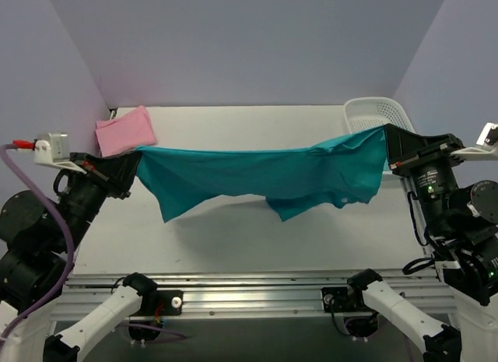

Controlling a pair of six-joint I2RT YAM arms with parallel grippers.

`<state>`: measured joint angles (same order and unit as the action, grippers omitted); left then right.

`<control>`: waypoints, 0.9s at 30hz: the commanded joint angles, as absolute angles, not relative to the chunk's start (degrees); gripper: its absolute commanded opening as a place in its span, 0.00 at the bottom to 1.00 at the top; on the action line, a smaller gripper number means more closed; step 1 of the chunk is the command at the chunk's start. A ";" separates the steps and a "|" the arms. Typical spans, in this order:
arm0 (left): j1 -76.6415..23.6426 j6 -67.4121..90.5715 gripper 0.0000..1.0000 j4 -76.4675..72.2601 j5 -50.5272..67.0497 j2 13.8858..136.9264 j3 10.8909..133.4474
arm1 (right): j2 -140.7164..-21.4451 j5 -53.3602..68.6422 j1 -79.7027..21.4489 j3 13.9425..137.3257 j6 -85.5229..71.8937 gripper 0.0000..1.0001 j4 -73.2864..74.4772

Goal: Fold and stack the t-shirts
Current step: Flatten out the tshirt

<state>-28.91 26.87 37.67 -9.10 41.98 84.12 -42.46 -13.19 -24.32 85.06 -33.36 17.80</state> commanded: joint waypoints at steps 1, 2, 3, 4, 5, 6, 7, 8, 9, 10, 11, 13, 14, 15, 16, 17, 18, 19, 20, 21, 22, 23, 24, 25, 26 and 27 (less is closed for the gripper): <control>-29.09 26.46 0.02 41.58 -8.60 41.40 87.36 | -47.27 -9.94 -24.17 86.39 -33.05 0.00 19.17; -29.09 26.19 0.02 41.31 -9.40 41.74 87.36 | -48.59 -9.93 -24.17 86.83 -32.96 0.00 18.64; -29.09 25.84 0.02 41.05 -10.01 43.05 87.28 | -51.39 -10.02 -24.17 86.75 -32.78 0.00 17.33; -29.09 25.49 0.02 40.26 -11.06 43.76 86.41 | -53.07 -10.28 -24.17 86.66 -32.44 0.00 16.44; -29.09 25.14 0.02 39.04 -11.42 44.64 85.53 | -54.65 -10.46 -24.26 86.57 -32.26 0.00 15.74; -29.00 24.61 0.02 36.67 -11.69 46.65 84.56 | -58.15 -10.63 -24.26 86.22 -32.08 0.00 13.99; -29.00 24.35 0.02 35.52 -12.04 48.06 82.81 | -60.01 -10.72 -24.26 85.87 -31.65 0.00 12.84; -29.00 24.08 0.02 34.03 -12.56 50.95 81.84 | -61.77 -11.33 -24.26 85.43 -31.55 0.00 10.83; -28.83 23.91 0.02 30.71 -12.92 52.46 80.78 | -65.53 -11.60 -24.34 84.47 -31.47 0.00 9.59; -28.65 24.08 0.02 29.11 -13.53 54.38 78.86 | -67.65 -11.86 -24.35 83.94 -31.38 0.00 8.28; -28.22 24.17 0.02 26.92 -13.71 58.15 77.79 | -69.68 -12.21 -24.26 83.59 -31.29 0.00 5.83; -25.86 25.22 0.02 20.41 -13.01 62.64 75.51 | -77.32 -13.09 -24.35 83.14 -31.12 0.00 3.53; -24.19 25.92 0.02 18.04 -11.62 67.97 73.58 | -79.87 -13.27 -24.35 83.23 -30.77 0.00 1.60; -22.43 27.67 0.02 12.97 -7.95 70.81 72.52 | -85.37 -14.14 -24.26 83.49 -30.76 0.00 0.71; -18.84 28.73 0.02 10.57 -6.52 73.97 71.64 | -88.39 -14.32 -24.17 84.02 -30.76 0.00 -0.60; -17.42 29.52 0.02 7.68 -5.11 80.62 70.50 | -91.03 -14.59 -24.08 84.37 -30.67 0.00 -3.66; -16.18 30.31 0.02 2.25 -4.40 84.08 70.49 | -96.97 -15.02 -23.91 85.16 -30.76 0.00 -4.82; -15.39 30.50 0.02 0.98 -4.66 87.94 71.01 | -100.34 -15.03 -23.65 86.12 -30.67 0.00 -5.88; -14.25 30.41 0.02 -1.38 -4.75 91.63 72.49 | -103.68 -14.86 -23.38 89.35 -30.50 0.00 -6.76; -13.98 29.37 0.02 -1.84 -5.44 99.59 77.12 | -110.67 -13.98 -22.86 91.65 -30.24 0.00 -7.03; -13.80 28.66 0.02 -1.85 -5.80 103.67 79.95 | -114.40 -13.28 -22.50 94.02 -30.23 0.00 -7.29; -13.62 28.13 0.02 -1.50 -6.06 107.28 83.03 | -117.83 -12.75 -22.24 99.09 -30.23 0.00 -7.21; -13.28 27.60 0.02 -0.19 -6.15 114.54 86.28 | -124.39 -12.22 -21.98 102.01 -30.23 0.00 -7.29; -12.84 27.60 0.02 -0.09 -5.98 117.74 92.49 | -127.41 -11.96 -21.45 104.74 -30.23 0.00 -7.21; -11.87 27.77 0.02 -0.09 -5.54 123.25 95.42 | -130.31 -11.43 -21.10 110.86 -30.41 0.00 -6.51; -11.26 28.56 0.02 2.35 -5.28 125.66 98.15 | -135.48 -11.16 -20.83 113.79 -30.41 0.00 -6.42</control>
